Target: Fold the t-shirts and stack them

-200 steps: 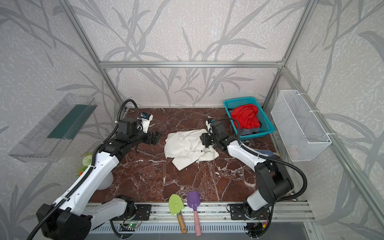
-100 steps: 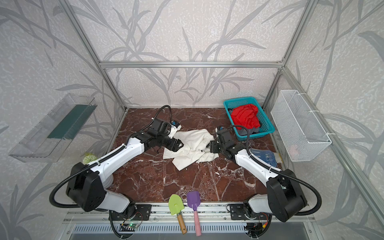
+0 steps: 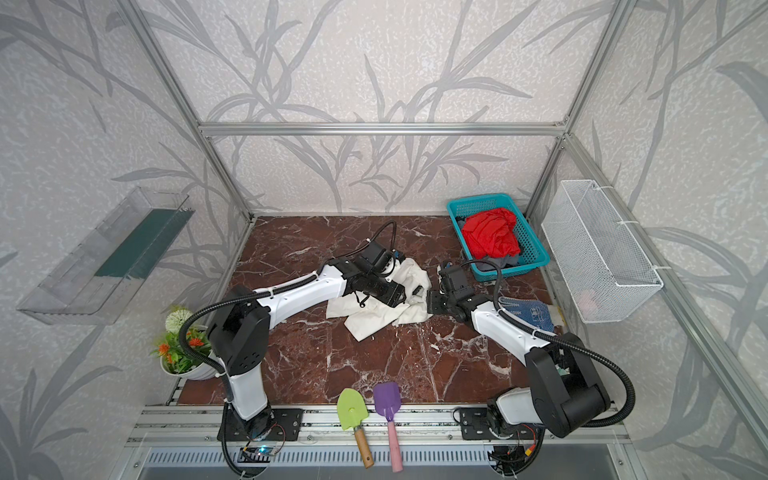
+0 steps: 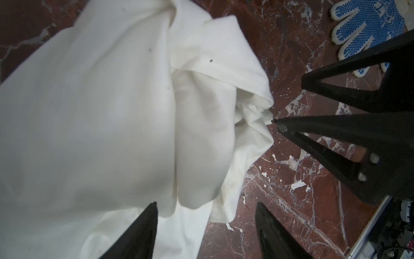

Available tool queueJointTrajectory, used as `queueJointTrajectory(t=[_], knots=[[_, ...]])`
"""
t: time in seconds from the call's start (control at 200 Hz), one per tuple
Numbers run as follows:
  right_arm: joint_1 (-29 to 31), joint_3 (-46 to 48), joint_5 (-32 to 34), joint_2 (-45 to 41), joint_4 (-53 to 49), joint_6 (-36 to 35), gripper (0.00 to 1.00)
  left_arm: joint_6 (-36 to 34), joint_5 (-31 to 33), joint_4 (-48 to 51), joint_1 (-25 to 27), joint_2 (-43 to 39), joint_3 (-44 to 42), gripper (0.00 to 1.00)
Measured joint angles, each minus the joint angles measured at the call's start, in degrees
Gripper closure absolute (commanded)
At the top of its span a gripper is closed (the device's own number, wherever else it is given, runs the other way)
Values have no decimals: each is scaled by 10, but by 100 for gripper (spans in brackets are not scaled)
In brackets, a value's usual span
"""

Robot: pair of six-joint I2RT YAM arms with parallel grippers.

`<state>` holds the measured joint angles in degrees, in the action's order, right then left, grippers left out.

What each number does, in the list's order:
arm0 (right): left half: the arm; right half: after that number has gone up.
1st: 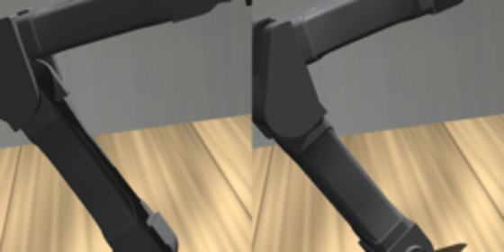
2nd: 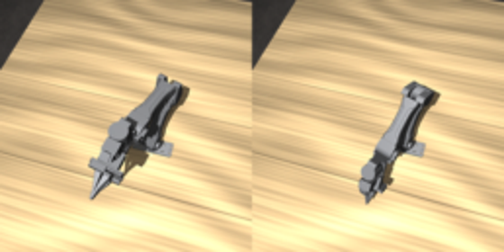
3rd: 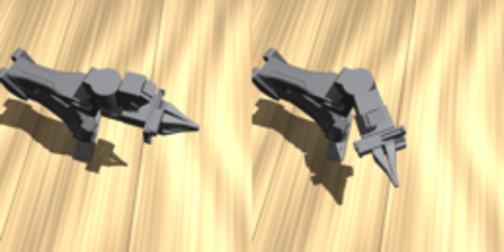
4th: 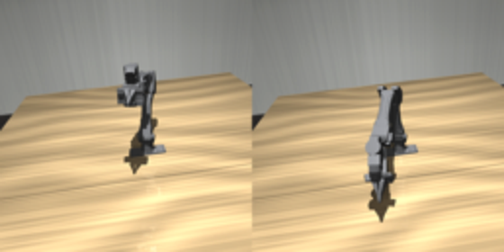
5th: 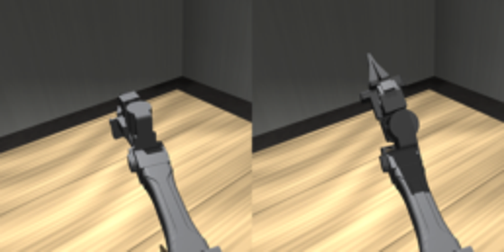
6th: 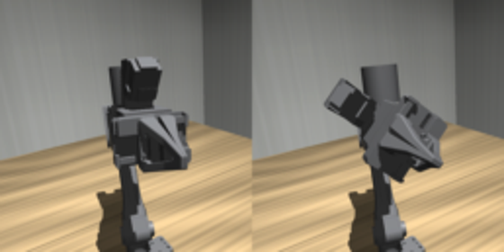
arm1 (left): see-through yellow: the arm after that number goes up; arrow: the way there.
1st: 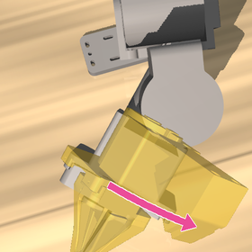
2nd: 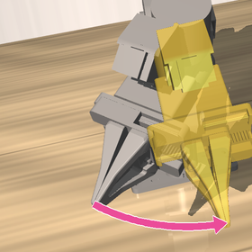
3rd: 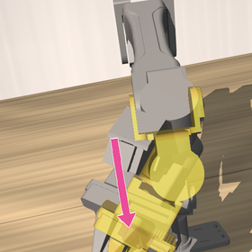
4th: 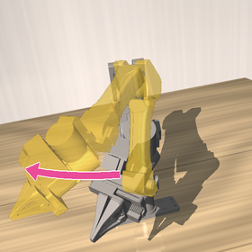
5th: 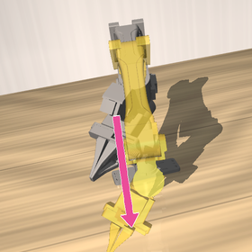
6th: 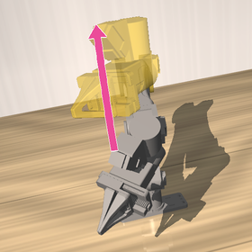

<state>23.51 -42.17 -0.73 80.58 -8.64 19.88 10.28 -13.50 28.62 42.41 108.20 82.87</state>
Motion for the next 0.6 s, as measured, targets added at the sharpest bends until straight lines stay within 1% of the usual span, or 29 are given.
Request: queueJointTrajectory(t=[0.07, 0.14, 0.205, 0.25, 0.28, 0.335, 0.36, 0.41, 0.44, 0.485, 0.555, 0.6], knots=[[0, -7, -10, 24, 7, -1, 35, 4, 17, 2, 8, 21, 17, 31], [0, -21, -19, 50, 5, -3, 35, 8, 36, 7, 12, 43, 38, 35], [0, -35, -28, 70, 5, -4, 36, 12, 58, 10, 13, 61, 57, 44], [0, -41, -30, 78, 6, -4, 40, 14, 73, 10, 13, 69, 65, 53], [0, -43, -33, 81, 7, -4, 43, 16, 81, 11, 13, 73, 68, 60], [0, -44, -38, 86, 8, -5, 51, 15, 95, 15, 13, 76, 72, 78], [0, -45, -39, 88, 7, -7, 56, 20, 99, 16, 13, 77, 73, 86], [0, -47, -42, 94, 9, -9, 66, 15, 109, 24, 12, 78, 78, 95], [0, -48, -43, 97, 9, -10, 74, 15, 113, 28, 12, 78, 82, 100], [0, -49, -45, 101, 10, -14, 86, 15, 120, 31, 12, 78, 86, 100], [0, -50, -47, 102, 9, -19, 100, 13, 127, 34, 12, 78, 89, 100], [-1, -53, -49, 102, 7, -21, 100, 13, 133, 38, 11, 77, 89, 100]])
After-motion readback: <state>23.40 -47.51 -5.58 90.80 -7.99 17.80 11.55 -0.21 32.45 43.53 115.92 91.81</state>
